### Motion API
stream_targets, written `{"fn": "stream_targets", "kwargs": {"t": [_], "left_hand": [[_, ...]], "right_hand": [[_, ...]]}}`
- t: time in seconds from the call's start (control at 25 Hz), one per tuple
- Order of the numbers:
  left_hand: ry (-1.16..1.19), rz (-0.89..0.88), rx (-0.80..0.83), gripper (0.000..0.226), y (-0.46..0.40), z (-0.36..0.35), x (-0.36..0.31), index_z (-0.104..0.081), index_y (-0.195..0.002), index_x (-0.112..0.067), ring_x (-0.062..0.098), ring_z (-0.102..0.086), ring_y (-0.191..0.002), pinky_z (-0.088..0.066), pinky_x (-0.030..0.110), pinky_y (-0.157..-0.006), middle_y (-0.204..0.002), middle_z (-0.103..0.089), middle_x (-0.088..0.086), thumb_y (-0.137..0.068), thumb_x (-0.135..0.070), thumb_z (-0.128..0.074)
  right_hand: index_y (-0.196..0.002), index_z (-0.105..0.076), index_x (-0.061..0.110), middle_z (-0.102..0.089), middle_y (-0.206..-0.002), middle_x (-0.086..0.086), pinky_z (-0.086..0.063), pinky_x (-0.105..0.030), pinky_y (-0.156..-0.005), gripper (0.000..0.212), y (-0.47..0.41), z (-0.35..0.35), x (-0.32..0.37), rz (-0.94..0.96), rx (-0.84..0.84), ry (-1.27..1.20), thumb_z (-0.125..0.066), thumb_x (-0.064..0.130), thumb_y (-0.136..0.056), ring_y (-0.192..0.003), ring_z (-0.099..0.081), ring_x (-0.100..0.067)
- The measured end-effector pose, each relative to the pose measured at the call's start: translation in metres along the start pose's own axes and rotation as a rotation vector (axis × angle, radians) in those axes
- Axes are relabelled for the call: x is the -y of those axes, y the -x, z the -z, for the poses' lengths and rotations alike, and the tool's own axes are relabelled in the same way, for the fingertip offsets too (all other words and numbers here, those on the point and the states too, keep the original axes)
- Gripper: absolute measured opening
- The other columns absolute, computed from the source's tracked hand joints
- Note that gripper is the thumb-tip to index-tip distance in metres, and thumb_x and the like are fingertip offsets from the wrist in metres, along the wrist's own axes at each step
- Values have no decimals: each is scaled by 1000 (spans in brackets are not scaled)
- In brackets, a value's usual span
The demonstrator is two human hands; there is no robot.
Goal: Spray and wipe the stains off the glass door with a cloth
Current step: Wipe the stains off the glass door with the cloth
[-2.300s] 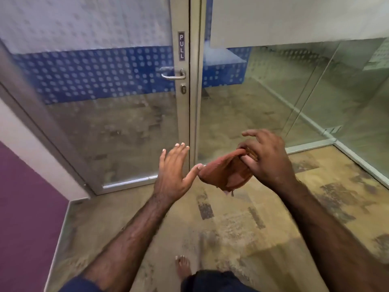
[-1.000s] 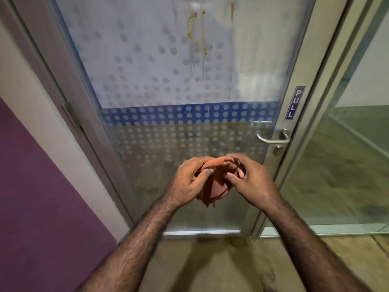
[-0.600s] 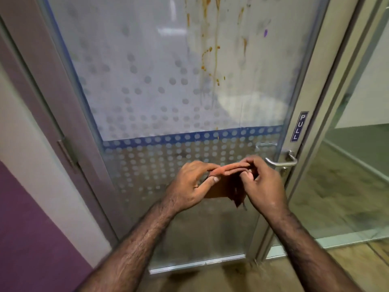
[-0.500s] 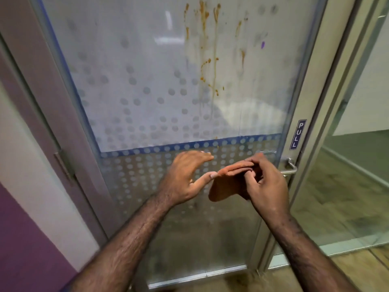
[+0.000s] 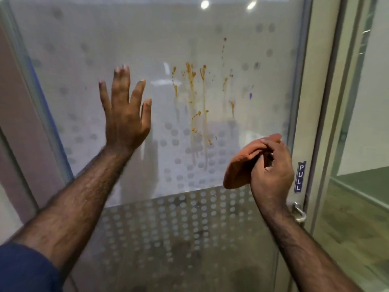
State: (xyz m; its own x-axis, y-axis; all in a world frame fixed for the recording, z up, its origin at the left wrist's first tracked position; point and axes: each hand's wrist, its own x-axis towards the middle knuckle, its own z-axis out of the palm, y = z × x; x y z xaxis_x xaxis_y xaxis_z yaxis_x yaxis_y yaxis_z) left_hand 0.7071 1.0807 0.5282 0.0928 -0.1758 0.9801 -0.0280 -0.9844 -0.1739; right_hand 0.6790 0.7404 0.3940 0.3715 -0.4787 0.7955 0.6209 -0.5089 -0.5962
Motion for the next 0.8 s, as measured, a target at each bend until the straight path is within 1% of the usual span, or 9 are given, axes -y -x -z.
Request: {"fn": "stream_targets", "kwargs": {"t": [0.12,0.24,0.36,0.44,0.52,0.56,0.64,0.68,0.8], "left_hand": [[-66,23,34,56,-18,-8,19,-36,-167,-12,41,-16,-168,-9,73,-131,-179,-19,24,-116,-35,-39],[-57,18,46,62,-18,-15,27,-25,-172,-14,42,-12,-168,-6,73,-131,-180,-14,24,-116,-35,-38],[-54,17,31,63,-16,-20,30,-22,-173,-16,39,-11,-169,-5,70,-132,-181,-13,21,-116,-38,-38],[-52,9,23,64,-17,-22,33,-22,-173,-17,38,-10,-169,-5,69,-133,-181,-13,20,-116,-40,-37],[-51,1,19,65,-17,-24,35,-20,-174,-18,36,-10,-169,-5,68,-133,-181,-13,19,-115,-43,-37],[-54,-3,17,66,-16,-25,36,-19,-174,-19,36,-10,-170,-5,68,-133,-181,-12,18,-115,-44,-36],[-65,-7,12,68,-16,-27,37,-17,-174,-20,35,-9,-170,-6,68,-133,-182,-12,18,-115,-47,-35],[-69,-8,10,68,-16,-29,37,-16,-174,-20,35,-9,-170,-6,68,-134,-182,-11,17,-115,-48,-35],[-76,-6,0,69,-16,-32,38,-16,-174,-21,34,-9,-170,-7,68,-134,-182,-11,16,-114,-51,-32]], "right_hand": [[-137,-68,20,-74,-134,-2,-59,-30,-100,43,-42,-29,-9,0,-152,-13,-70,2,-98,-120,-67,-13],[-138,-70,15,-75,-133,-4,-61,-31,-103,36,-73,-58,-20,34,-282,-32,-70,16,-102,-118,-62,-3],[-141,-71,14,-73,-137,-8,-61,-42,-107,38,-87,-85,-25,39,-231,-52,-60,25,-106,-121,-66,-12],[-149,-67,13,-70,-146,-9,-53,-51,-117,43,-86,-102,-27,114,-201,7,-59,18,-106,-134,-65,-20],[-160,-54,12,-61,-159,-12,-43,-57,-125,53,-78,-114,-32,187,-171,110,-59,10,-107,-149,-57,-30],[-163,-47,9,-54,-165,-14,-40,-60,-127,56,-76,-116,-37,195,-165,153,-59,12,-109,-153,-52,-37],[-168,-33,-2,-38,-174,-22,-30,-64,-130,67,-78,-115,-51,197,-135,236,-59,23,-111,-161,-37,-45],[-169,-26,-4,-28,-177,-24,-23,-64,-133,75,-81,-113,-57,193,-90,278,-59,31,-111,-165,-27,-44],[-173,-11,-1,-10,-182,-21,-3,-57,-139,102,-86,-111,-69,208,1,376,-54,63,-106,-171,-7,-39]]}}
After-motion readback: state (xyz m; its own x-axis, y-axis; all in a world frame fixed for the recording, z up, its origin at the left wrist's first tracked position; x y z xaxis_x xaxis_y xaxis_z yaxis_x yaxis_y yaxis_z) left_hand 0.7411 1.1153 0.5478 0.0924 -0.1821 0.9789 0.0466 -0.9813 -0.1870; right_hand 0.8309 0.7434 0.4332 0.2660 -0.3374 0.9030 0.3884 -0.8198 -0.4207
